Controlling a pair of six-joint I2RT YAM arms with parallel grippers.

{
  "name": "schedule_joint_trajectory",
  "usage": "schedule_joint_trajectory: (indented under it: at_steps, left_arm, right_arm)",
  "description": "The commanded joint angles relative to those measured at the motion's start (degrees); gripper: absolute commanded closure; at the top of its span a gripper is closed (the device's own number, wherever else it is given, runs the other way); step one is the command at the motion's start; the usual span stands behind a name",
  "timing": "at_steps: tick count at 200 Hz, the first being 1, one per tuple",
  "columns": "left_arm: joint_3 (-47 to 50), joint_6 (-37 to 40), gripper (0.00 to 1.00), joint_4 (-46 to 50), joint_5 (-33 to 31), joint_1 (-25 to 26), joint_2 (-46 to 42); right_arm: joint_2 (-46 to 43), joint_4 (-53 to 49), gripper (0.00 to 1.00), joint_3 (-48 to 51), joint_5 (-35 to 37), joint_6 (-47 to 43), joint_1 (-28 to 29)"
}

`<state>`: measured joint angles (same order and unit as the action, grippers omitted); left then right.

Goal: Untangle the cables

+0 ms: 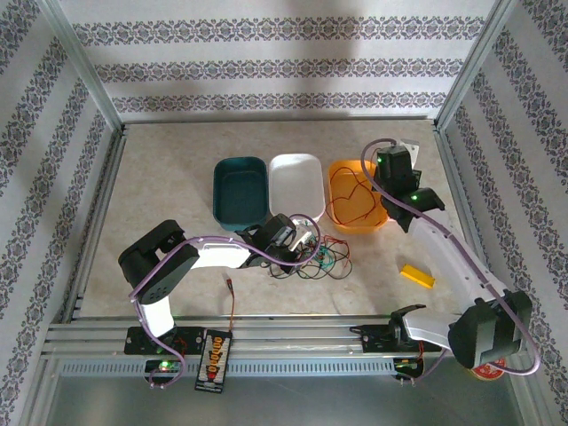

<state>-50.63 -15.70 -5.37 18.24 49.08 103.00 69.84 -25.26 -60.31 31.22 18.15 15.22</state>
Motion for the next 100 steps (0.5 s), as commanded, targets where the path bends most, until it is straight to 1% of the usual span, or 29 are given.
schedule_joint_trajectory:
  at_steps: [1, 17, 68, 100]
  left_arm:
    - [0.3, -0.64, 0.93, 5.72, -1.89, 0.4, 0.54]
    - [0.36, -0.73, 0.93, 5.88, -1.87, 0.4, 0.52]
    - [-0.39, -0.31, 0.93, 6.66, -1.3, 0.4, 0.89]
    - [-0.68, -0.38, 0.93, 7.01, -1.07, 0.4, 0.88]
  right_arm:
    - [0.54, 0.73, 1.0, 0.9, 10.14, 3.16, -0.1]
    - [0.15, 1.23, 1.0, 1.53, 13.93, 4.74, -0.46]
    - [-0.76, 3.5, 1.0, 2.83, 22.67, 9.8, -0.64]
    - [-1.11, 6.51, 1.0, 3.65, 29.66, 10.6, 0.1]
